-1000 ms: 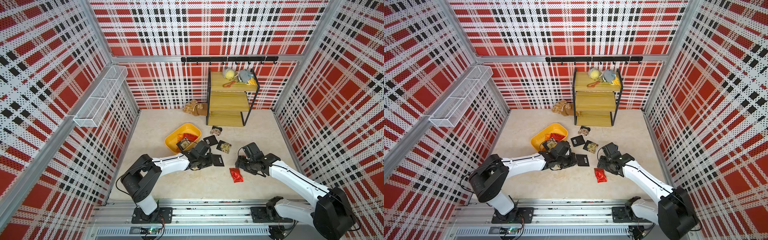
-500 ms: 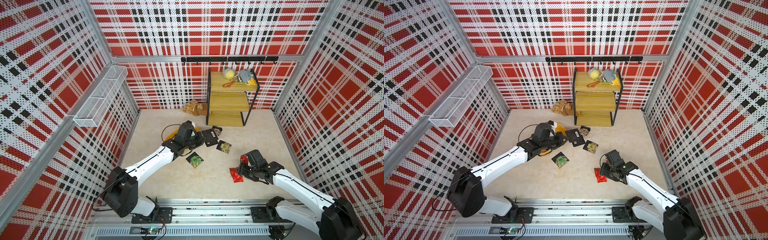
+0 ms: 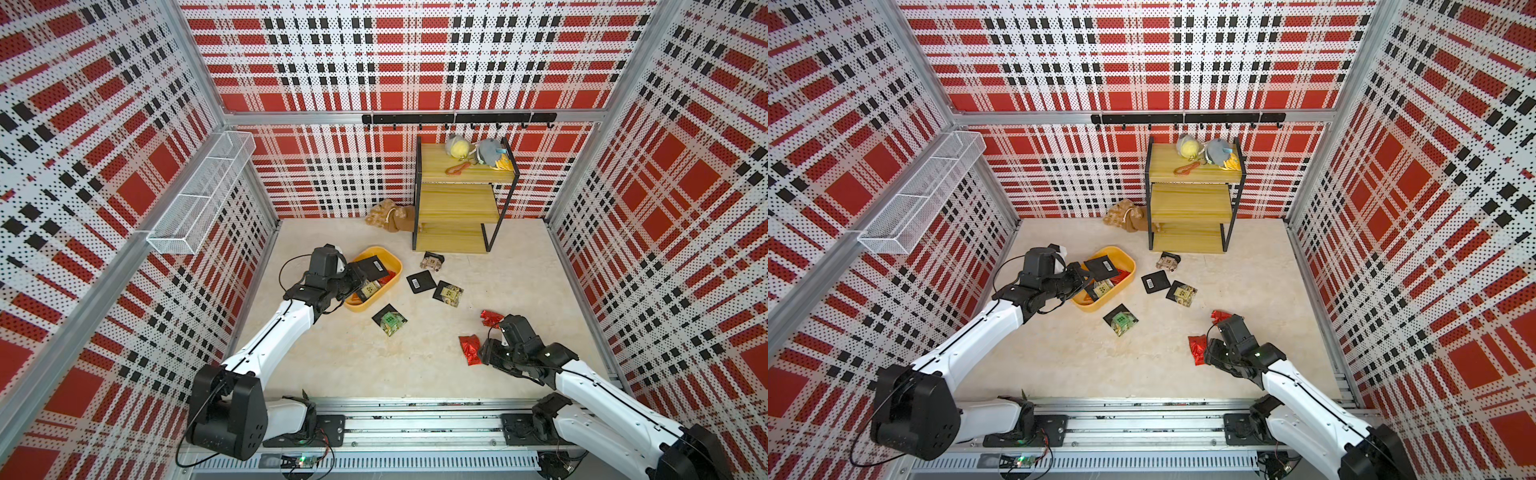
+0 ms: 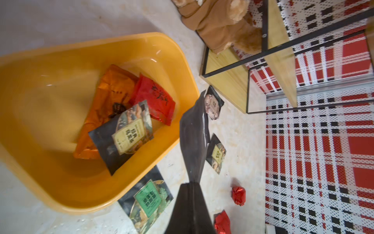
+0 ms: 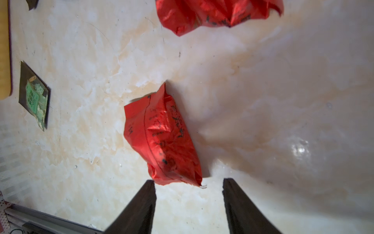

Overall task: Put the tea bags into the storage box
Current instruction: Place the tea bag in the storage box.

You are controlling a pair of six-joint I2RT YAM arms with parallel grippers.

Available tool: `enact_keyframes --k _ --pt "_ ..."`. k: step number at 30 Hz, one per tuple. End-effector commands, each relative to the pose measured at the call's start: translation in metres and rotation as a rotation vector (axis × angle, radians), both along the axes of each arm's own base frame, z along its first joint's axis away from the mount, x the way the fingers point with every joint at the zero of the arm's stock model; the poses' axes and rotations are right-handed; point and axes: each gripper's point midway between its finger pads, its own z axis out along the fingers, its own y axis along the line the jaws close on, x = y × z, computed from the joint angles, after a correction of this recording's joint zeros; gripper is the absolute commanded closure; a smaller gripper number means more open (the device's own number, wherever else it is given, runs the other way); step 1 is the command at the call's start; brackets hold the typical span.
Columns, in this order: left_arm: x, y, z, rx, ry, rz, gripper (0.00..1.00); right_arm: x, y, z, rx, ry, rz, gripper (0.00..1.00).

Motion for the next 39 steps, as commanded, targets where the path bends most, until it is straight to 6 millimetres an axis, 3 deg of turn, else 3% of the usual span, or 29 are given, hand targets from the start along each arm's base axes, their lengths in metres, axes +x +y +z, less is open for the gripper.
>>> enact_keyframes --k 1,10,20,30,39 --pt "-0.005 0.005 -0.007 0.017 0.009 -0.029 1.00 0.000 0.004 0.001 0.025 -0.009 0.016 0.44" --pt "-0.011 0.007 -0.027 0.028 0.057 -0.037 1.00 -0.002 0.008 -0.012 0.036 -0.004 0.046 0.47" --pt "-0.017 0.012 -0.041 0.046 0.088 -0.018 1.00 0.005 0.014 -0.014 0.044 -0.027 0.073 0.50" --pt "-0.013 0.015 -0.025 0.041 0.043 0.004 1.00 0.008 0.021 -0.005 0.085 -0.064 0.092 0.52" --pt "-0.016 0.019 -0.036 0.047 0.069 0.011 1.00 0.005 0.025 -0.017 0.084 -0.027 0.108 0.59"
